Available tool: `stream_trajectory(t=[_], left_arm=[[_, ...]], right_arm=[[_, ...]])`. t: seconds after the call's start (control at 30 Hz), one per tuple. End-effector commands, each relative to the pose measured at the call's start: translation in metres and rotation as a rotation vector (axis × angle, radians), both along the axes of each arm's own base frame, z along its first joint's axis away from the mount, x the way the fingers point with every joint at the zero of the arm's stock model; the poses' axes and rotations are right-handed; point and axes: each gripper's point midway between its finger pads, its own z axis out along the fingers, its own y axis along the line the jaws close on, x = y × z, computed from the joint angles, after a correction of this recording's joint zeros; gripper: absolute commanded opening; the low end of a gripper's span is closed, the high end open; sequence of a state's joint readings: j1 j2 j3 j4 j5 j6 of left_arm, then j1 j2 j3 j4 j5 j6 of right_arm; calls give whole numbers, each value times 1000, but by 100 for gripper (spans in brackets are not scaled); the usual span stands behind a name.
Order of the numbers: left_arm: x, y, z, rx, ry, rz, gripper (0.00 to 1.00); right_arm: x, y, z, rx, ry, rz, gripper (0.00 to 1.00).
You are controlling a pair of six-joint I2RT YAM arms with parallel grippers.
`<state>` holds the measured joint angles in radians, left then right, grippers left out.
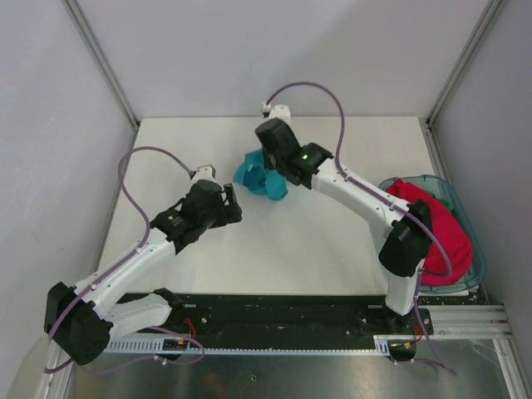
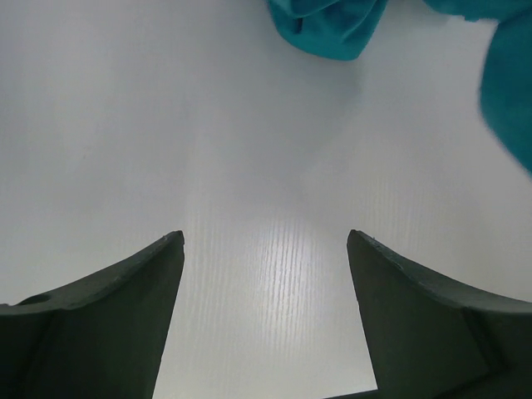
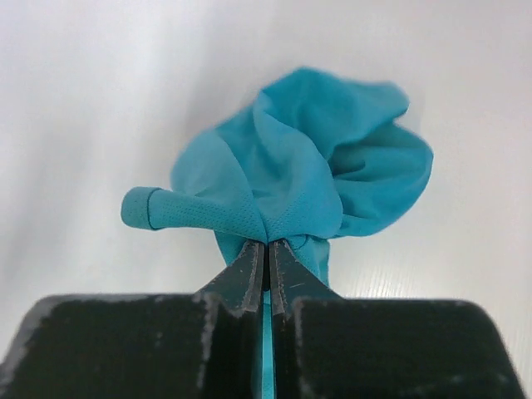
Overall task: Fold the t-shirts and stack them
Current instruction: Flatten out the tshirt
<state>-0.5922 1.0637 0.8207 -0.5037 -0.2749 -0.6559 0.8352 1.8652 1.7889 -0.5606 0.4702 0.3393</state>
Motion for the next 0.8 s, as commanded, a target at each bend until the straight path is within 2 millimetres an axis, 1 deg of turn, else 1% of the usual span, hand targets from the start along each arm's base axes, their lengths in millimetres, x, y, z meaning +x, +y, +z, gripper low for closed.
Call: stream_trajectory(t=[0.0,0.1,0.17,0.23,0.33,0.47,0.53,0.6,0.67,0.77], left_arm=[[10,-12,8,-81,-46,8,83],[13,-18,2,-106,-42,-1,81],[15,-21,-2,-117,-39,-1,80],[17,-26,-6,-133,-36,-6,80],[19,-31,-7,-155,-39,-13,80],[21,-37,-11,-169,-36,-21,79],[22,-43,-13,-176,-37,-31,79],[24,-53,-13,-185,-49,-48,79],[25,-66,-12,-191,-69,-73,78],[28,-88,-12,-203,-102,-115,77]], right_arm=[[4,-23,86,127,-85,-93,0],[9,-23,119,186,-126,-114,0],[13,-22,147,227,-169,-122,0],[14,-21,170,248,-210,-131,0],[13,-20,205,287,-287,-146,0],[6,-27,248,358,-391,-176,0],[2,-31,263,381,-431,-194,0],[1,-35,270,390,-456,-209,0],[1,-37,273,390,-466,-218,0],[5,-40,270,377,-467,-230,0]])
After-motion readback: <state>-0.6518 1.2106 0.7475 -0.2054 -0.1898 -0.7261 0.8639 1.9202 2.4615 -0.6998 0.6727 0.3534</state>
